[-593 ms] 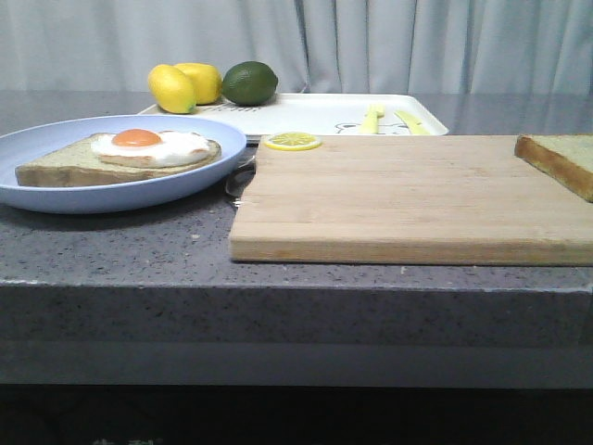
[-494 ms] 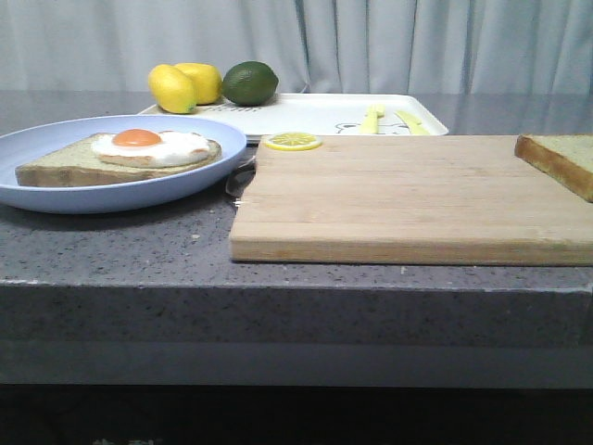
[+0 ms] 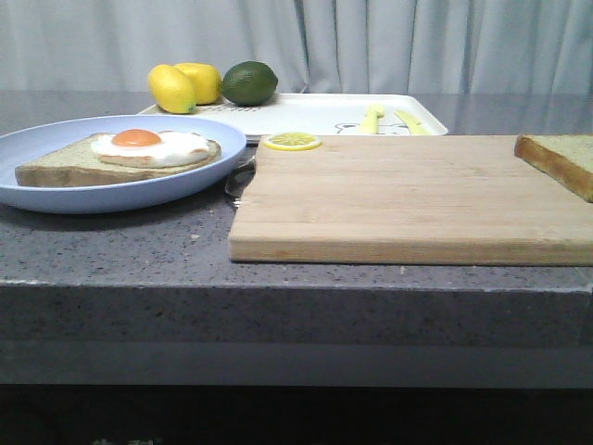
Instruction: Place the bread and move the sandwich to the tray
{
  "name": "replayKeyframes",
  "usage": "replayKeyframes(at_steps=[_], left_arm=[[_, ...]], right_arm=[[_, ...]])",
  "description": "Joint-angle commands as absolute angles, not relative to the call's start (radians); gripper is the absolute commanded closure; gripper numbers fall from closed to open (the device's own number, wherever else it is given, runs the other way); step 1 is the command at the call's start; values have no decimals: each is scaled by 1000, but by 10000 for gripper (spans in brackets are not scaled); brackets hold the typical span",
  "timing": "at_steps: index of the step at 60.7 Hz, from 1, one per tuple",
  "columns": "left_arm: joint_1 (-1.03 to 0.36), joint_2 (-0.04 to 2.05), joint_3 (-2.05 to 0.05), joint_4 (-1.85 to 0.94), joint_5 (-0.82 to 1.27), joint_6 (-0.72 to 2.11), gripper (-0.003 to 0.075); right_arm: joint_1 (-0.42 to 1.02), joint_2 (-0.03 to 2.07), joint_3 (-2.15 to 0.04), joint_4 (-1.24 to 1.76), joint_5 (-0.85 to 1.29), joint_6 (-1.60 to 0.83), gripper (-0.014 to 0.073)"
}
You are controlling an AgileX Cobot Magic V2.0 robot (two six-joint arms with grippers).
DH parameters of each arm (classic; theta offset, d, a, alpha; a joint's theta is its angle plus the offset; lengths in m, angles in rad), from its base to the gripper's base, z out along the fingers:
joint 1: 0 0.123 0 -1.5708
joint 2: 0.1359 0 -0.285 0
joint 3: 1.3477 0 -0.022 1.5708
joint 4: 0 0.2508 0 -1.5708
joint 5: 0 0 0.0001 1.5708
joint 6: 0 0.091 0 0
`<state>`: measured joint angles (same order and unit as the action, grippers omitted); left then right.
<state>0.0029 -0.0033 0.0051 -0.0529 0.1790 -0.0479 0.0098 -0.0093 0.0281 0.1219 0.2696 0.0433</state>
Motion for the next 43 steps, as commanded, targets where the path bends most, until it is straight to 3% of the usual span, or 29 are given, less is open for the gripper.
replayKeyframes(at_steps=[1, 43], left_arm=[[5, -26, 6, -60, 93, -57, 741], [5, -26, 6, -58, 51, -55, 741]], right_arm=[[5, -28, 25, 114, 196, 34, 656], [5, -28, 25, 114, 112, 34, 656]])
